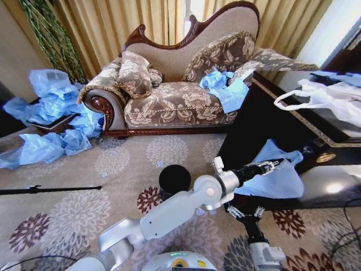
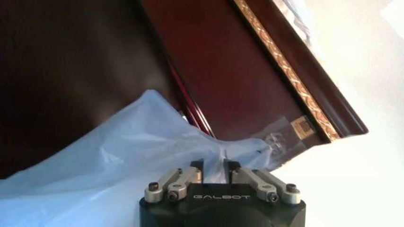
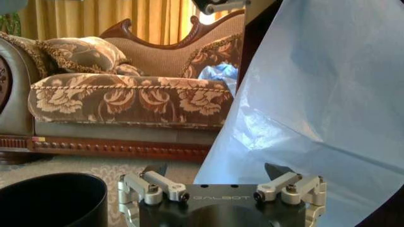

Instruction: Place a garbage bag over the trash bin.

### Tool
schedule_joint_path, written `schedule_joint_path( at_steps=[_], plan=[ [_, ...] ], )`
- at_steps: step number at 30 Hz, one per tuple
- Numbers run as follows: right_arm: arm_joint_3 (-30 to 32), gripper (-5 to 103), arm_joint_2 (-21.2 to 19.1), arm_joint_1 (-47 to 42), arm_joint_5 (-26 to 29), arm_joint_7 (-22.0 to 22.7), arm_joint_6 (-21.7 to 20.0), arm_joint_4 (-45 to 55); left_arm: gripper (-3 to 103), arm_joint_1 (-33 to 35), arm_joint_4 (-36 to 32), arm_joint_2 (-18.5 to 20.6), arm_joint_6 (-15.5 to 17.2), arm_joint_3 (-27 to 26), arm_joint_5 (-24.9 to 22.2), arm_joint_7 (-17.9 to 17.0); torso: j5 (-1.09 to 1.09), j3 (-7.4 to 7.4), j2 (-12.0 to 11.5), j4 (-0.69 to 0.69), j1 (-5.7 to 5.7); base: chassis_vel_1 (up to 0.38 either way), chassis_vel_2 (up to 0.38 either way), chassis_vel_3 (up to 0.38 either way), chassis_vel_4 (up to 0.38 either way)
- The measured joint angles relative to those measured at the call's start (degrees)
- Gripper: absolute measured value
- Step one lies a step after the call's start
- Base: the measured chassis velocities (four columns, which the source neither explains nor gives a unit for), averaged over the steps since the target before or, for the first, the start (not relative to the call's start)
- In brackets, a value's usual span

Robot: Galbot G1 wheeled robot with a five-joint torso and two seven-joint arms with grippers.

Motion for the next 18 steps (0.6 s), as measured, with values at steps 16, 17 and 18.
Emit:
schedule_joint_path(
  at_steps=[16,17,18],
  plan=[
    [0.2,100,0.2,-0.1,0.5,0.4,-0.2,0.4,37,-0.3,-0.3,-1.2,0.0,0.8,0.1,0.4,0.0,0.0,0.0,0.0,0.0,0.0,0.0,0.0,0.0],
    [0.2,100,0.2,-0.1,0.5,0.4,-0.2,0.4,37,-0.3,-0.3,-1.2,0.0,0.8,0.1,0.4,0.0,0.0,0.0,0.0,0.0,0.0,0.0,0.0,0.0],
    [0.2,100,0.2,-0.1,0.5,0.4,-0.2,0.4,45,-0.3,-0.2,-1.3,0.0,0.8,0.1,0.4,0.0,0.0,0.0,0.0,0.0,0.0,0.0,0.0,0.0]
  ],
)
